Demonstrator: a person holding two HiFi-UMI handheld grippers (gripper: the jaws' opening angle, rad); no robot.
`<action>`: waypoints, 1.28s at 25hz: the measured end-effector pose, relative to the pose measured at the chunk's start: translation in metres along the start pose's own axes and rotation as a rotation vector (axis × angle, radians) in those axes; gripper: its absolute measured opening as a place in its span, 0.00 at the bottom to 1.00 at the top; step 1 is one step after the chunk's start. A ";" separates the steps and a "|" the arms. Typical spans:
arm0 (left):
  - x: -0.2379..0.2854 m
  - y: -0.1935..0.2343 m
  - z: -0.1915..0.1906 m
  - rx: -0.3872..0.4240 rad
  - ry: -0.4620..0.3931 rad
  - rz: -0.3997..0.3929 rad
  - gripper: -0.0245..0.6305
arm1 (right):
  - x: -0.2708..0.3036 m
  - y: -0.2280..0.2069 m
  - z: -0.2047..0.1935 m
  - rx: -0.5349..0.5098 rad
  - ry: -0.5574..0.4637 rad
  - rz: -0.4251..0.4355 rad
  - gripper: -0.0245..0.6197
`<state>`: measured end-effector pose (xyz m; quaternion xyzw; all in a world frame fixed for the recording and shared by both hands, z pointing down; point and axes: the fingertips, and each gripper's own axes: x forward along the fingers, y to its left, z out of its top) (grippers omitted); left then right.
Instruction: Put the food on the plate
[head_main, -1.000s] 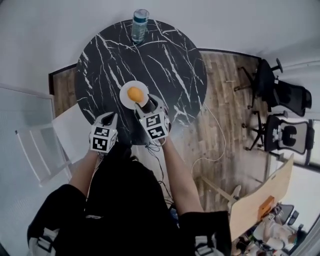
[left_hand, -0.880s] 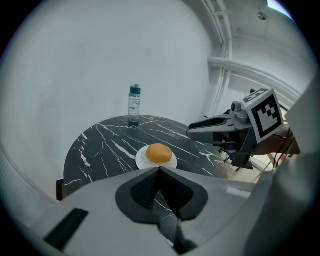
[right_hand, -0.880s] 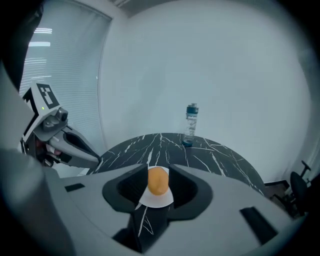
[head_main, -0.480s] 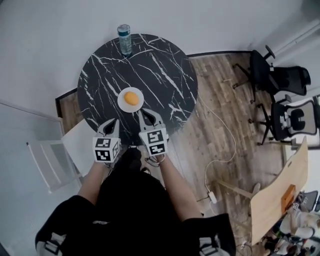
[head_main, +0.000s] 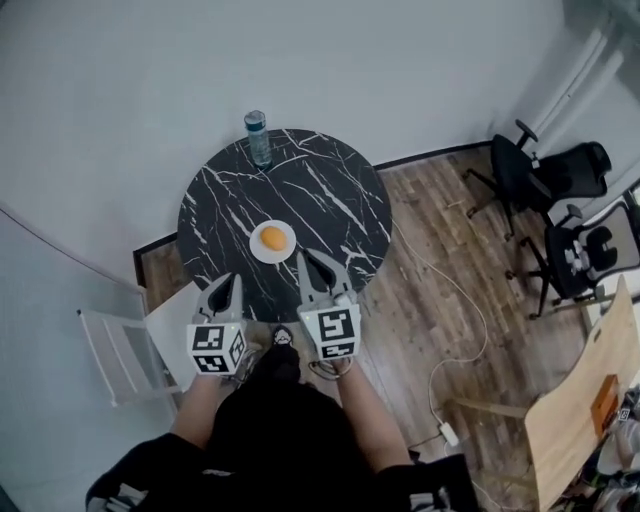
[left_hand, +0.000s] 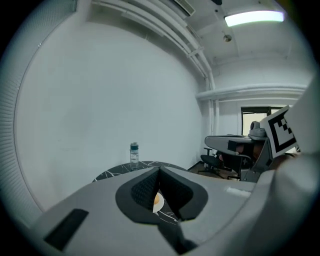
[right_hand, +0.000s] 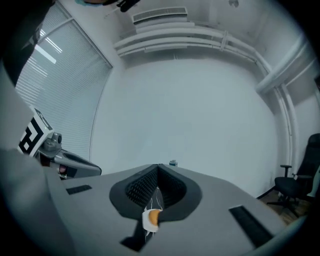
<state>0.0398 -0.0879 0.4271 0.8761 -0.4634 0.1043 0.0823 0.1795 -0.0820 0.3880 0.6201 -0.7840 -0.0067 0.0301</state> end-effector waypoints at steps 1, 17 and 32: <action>-0.009 -0.003 0.009 0.002 -0.028 0.002 0.04 | -0.009 0.000 0.013 -0.016 -0.030 -0.007 0.03; -0.090 -0.041 0.058 0.052 -0.189 -0.006 0.04 | -0.103 0.035 0.079 -0.098 -0.155 -0.025 0.03; -0.077 -0.046 0.063 0.066 -0.170 0.004 0.04 | -0.098 0.016 0.071 -0.088 -0.123 -0.030 0.03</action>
